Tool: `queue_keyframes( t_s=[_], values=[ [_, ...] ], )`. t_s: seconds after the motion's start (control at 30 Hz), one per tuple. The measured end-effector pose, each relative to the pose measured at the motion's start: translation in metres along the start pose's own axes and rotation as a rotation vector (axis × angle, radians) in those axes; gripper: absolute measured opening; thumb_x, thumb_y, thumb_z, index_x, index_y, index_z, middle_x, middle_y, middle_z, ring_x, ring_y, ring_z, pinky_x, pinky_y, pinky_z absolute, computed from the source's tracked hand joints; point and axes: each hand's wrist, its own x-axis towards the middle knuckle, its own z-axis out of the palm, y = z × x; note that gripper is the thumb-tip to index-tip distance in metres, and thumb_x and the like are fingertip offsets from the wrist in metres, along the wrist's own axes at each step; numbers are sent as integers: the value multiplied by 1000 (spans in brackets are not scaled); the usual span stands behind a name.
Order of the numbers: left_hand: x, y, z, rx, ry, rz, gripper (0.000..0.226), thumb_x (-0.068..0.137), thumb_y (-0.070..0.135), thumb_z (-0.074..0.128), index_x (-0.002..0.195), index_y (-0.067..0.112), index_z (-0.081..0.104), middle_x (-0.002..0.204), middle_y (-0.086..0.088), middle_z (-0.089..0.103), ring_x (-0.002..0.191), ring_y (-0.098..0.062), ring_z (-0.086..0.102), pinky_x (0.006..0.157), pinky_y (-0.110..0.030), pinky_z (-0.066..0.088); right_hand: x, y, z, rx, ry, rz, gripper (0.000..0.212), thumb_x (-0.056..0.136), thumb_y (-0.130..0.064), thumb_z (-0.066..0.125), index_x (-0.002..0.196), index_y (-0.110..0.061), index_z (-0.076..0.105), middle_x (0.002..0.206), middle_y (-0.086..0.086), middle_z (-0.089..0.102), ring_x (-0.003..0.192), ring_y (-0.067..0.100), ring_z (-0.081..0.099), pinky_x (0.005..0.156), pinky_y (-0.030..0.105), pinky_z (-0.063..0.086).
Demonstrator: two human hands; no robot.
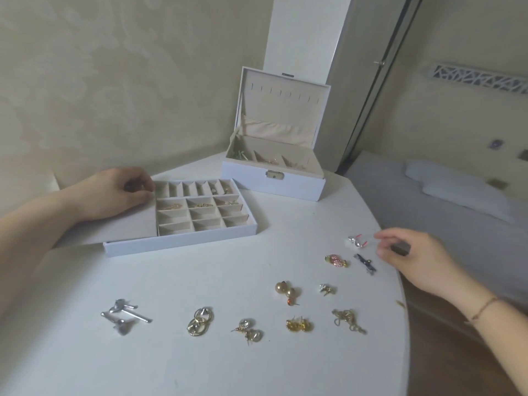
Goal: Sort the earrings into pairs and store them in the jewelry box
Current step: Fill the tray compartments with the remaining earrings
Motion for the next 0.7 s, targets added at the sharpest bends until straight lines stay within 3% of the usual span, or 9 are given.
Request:
queue_keyframes(
  t_s=[0.17, 0.23, 0.3, 0.4, 0.47, 0.6, 0.7],
  values=[
    [1, -1, 0, -13, -1, 2, 8, 89, 14, 65, 88, 22, 63, 77, -5, 60, 73, -22, 55, 69, -32, 41, 14, -14, 8, -7, 4, 2, 16, 81, -36, 73, 95, -37, 66, 82, -17, 68, 83, -1, 59, 67, 15, 37],
    [1, -3, 0, -27, -10, -3, 10, 88, 15, 65, 88, 25, 63, 81, -7, 62, 76, -25, 56, 74, -35, 43, 19, -19, 12, -28, 33, 0, 15, 81, -35, 74, 94, -33, 67, 81, -13, 68, 83, 6, 61, 68, 21, 39],
    [1, -4, 0, -34, -13, -9, 10, 89, 16, 65, 88, 26, 62, 84, -6, 63, 78, -24, 57, 77, -36, 44, 25, -22, 12, -14, 51, 19, 21, 81, -35, 75, 97, -31, 63, 79, -8, 67, 82, 11, 60, 67, 23, 38],
    [2, -4, 1, -31, -8, -7, 10, 88, 16, 64, 88, 26, 63, 84, -6, 63, 78, -23, 56, 76, -35, 43, 32, -26, 12, -10, -42, 36, 35, 82, -37, 74, 112, -31, 57, 77, -2, 68, 77, 4, 59, 63, 11, 36],
    [3, -5, 2, -31, -5, -1, 9, 89, 16, 64, 88, 25, 63, 81, -5, 61, 74, -20, 54, 71, -32, 42, 34, -28, 14, -5, -94, 19, 36, 84, -36, 72, 117, -32, 58, 76, -1, 68, 77, 7, 62, 66, 12, 39],
    [4, -7, 1, -22, -1, 3, 7, 89, 16, 64, 90, 23, 63, 77, 0, 58, 70, -11, 51, 65, -22, 39, 38, -33, 18, -17, -106, -54, 14, 85, -29, 72, 90, -39, 64, 71, -3, 66, 74, 15, 64, 68, 20, 47],
    [5, -6, 2, -17, 5, 6, 7, 89, 16, 64, 91, 23, 63, 73, 6, 55, 67, -6, 49, 63, -18, 37, 44, -35, 20, -63, -96, -73, 21, 85, -20, 72, 71, -35, 65, 69, -6, 67, 71, 12, 63, 64, 15, 46]
  ],
)
